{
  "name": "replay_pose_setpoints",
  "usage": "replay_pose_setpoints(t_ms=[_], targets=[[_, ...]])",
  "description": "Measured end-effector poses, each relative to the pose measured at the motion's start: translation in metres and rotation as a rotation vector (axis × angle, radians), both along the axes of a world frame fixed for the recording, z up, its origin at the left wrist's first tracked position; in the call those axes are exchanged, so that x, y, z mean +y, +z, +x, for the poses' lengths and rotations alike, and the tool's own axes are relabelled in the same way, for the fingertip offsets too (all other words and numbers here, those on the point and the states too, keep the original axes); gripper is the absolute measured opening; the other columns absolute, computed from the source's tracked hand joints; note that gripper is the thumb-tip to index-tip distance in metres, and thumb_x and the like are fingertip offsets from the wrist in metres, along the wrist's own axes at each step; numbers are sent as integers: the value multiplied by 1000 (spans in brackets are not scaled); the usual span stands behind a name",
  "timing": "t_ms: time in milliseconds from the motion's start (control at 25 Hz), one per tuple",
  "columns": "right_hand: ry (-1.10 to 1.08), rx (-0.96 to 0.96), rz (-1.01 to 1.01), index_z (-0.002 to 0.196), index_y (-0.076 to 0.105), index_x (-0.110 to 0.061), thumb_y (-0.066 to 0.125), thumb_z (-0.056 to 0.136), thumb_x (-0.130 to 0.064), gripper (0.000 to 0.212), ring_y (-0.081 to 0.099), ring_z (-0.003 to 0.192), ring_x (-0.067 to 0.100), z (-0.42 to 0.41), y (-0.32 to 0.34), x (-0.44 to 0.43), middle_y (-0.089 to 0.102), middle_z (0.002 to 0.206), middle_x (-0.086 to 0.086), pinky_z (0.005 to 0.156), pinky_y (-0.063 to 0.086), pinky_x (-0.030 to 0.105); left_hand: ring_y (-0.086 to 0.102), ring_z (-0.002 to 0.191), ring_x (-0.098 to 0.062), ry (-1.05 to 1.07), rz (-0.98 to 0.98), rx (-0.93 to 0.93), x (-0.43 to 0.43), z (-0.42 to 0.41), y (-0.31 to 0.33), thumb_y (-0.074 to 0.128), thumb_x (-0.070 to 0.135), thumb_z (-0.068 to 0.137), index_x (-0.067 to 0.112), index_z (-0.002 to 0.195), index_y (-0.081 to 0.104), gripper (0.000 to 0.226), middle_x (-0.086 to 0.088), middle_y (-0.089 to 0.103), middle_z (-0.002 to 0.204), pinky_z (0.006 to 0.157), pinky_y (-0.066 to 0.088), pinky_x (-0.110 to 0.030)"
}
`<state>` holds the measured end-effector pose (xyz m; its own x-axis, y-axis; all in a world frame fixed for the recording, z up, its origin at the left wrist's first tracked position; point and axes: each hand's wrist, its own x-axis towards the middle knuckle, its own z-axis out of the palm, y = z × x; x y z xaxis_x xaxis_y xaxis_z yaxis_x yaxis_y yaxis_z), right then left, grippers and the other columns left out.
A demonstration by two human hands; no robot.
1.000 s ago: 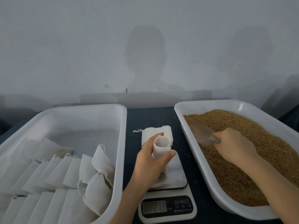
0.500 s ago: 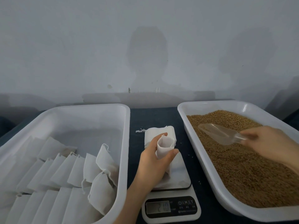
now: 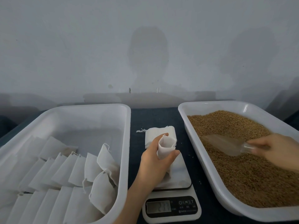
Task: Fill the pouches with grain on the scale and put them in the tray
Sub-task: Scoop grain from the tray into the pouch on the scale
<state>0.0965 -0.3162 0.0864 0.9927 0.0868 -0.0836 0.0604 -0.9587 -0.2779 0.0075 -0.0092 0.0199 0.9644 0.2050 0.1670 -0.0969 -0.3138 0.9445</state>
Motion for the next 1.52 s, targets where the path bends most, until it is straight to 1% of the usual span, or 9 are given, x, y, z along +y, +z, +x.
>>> replay_pose_setpoints(t_ms=[160,360,520,600,800,920,1000,1200,1520], targets=[[-16,-26,50,113,65,-38,66,84,-28,31,55,76,4,-1,-4,-3,69,102,-11,76,46,34,55,107,-1,-2,1,-3,0,1,-1,71,42,80,41,133,44,59,18,56,121,80,46,-5],[24,-145,253,101,54,-57,66,81,-19,45,58,90,13,-17,7,0,67,113,-5,86,48,46,55,109,-5,-5,0,1,0,1,-2,71,44,79,40,134,44,61,16,55,123,91,49,-16],[223,-213,237,98,51,-63,64,82,-18,49,54,84,-9,-27,35,26,57,96,-34,71,41,15,55,108,-2,-12,2,2,-1,1,-1,71,45,79,42,132,45,58,18,56,121,88,48,-12],[307,-219,212,99,52,-60,63,83,-18,47,52,86,-12,-32,48,44,54,95,-38,67,34,10,56,107,0,-16,2,-9,-2,-1,0,71,44,80,42,129,46,55,20,58,117,87,48,-11],[438,-237,116,113,57,-45,60,86,-18,38,57,97,6,-34,70,75,61,104,-21,88,42,27,61,100,0,-34,-2,-45,-1,-2,3,70,43,81,36,132,49,55,17,64,109,84,51,-15],[474,-345,5,116,59,-43,59,89,-21,35,50,112,11,-30,78,85,60,113,-18,110,23,41,61,102,-2,-36,2,-49,-1,-2,4,68,47,80,33,133,50,57,16,65,110,84,51,-15],[476,-430,-83,117,60,-44,58,91,-22,34,45,115,14,-27,83,91,59,114,-17,107,11,35,60,102,-2,-27,2,-55,-2,-2,5,64,53,76,34,132,50,61,16,64,110,82,50,-12],[523,-564,-302,119,57,-48,54,91,-23,38,40,117,17,-26,97,106,57,116,-15,106,4,37,58,103,2,-10,15,-33,-2,0,5,69,44,81,41,125,50,48,22,62,111,79,48,-6],[677,-766,-432,103,73,-31,73,67,1,48,51,100,30,-35,104,124,66,92,-2,100,7,43,57,109,0,-6,13,-35,-3,1,3,74,38,79,31,133,51,59,19,63,116,94,49,-21]])
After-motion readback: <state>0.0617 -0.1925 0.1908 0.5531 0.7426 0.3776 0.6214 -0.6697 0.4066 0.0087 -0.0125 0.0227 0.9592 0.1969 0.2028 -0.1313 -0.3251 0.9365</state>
